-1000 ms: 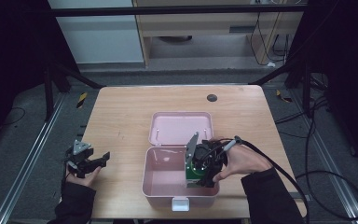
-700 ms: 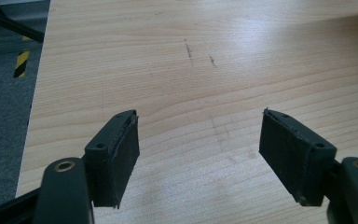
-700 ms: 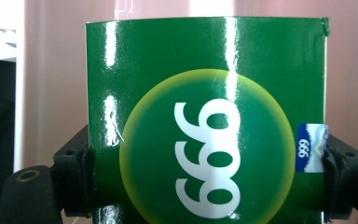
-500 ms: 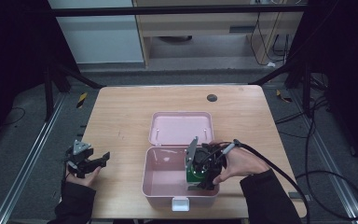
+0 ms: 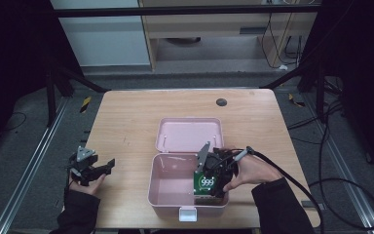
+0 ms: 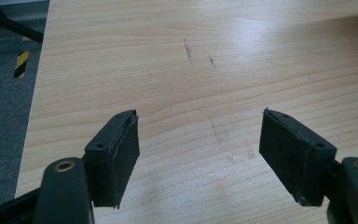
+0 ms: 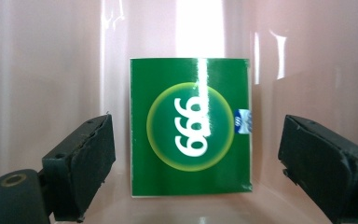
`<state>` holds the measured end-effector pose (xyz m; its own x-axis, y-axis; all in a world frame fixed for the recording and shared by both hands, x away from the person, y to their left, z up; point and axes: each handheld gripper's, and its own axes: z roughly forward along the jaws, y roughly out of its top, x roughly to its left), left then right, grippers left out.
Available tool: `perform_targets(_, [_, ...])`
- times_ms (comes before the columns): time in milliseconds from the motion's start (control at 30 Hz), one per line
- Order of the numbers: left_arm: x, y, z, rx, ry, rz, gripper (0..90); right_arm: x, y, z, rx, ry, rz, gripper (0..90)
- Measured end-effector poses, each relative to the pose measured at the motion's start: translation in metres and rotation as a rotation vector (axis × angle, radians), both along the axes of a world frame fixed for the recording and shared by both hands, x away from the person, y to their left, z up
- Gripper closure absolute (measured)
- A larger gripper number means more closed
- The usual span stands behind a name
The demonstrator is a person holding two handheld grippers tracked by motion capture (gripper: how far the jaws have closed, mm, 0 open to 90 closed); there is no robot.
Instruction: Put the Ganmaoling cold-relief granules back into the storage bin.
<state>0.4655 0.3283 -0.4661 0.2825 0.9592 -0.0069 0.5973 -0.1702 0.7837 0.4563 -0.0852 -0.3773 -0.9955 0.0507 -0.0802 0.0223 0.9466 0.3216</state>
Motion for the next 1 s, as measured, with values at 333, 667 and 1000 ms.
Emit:
perform_targets(333, [0.0, 0.0, 0.0, 0.001, 0.0, 0.001, 27.6, 0.0, -0.018, 0.027, 0.15, -0.068, -0.062, 13.5])
perform_targets(667, [0.0, 0.0, 0.0, 0.001, 0.002, -0.001, 27.6, -0.002, -0.051, 0.053, 0.314, -0.231, -0.211, 14.0])
perform_targets(1000, [0.0, -0.001, -0.001, 0.0, 0.005, -0.002, 27.6, 0.002, -0.102, 0.042, 0.483, -0.342, -0.503, 10.4])
